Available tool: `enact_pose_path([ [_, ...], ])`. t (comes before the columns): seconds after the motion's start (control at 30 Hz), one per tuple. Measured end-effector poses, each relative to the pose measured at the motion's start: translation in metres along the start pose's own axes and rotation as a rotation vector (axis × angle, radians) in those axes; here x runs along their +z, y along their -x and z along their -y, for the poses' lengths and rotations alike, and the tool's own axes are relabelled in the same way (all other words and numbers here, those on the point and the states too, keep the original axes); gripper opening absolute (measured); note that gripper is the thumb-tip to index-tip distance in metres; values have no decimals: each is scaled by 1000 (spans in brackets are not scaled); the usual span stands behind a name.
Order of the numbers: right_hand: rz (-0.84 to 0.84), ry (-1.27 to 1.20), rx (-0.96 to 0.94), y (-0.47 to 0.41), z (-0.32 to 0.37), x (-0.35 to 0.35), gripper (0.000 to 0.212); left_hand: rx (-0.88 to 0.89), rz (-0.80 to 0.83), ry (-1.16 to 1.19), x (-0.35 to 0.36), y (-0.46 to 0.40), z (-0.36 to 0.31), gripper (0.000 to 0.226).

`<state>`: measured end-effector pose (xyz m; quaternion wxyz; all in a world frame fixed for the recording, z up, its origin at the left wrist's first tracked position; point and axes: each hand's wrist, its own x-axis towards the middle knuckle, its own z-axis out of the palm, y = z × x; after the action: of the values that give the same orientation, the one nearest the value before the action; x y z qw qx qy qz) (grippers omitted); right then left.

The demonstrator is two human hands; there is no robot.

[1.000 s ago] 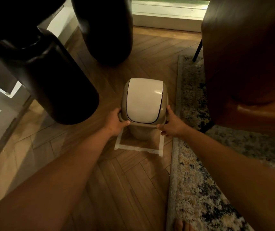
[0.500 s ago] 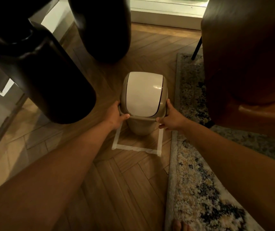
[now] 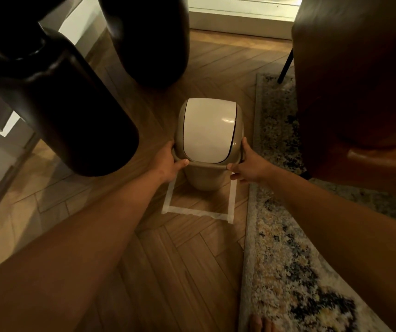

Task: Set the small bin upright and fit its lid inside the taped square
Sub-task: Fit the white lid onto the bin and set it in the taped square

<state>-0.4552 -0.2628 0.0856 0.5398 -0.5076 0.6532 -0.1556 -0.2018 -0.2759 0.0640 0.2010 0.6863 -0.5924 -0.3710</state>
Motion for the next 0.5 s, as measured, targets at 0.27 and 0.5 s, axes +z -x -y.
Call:
enact_pose_path([
  [0.27, -168, 409, -221, -2, -13, -2, 91, 42, -29, 66, 2, 6, 3, 81],
  [0.5, -214, 383, -279, -2, -14, 5, 91, 76, -21, 39, -2, 8, 5, 82],
])
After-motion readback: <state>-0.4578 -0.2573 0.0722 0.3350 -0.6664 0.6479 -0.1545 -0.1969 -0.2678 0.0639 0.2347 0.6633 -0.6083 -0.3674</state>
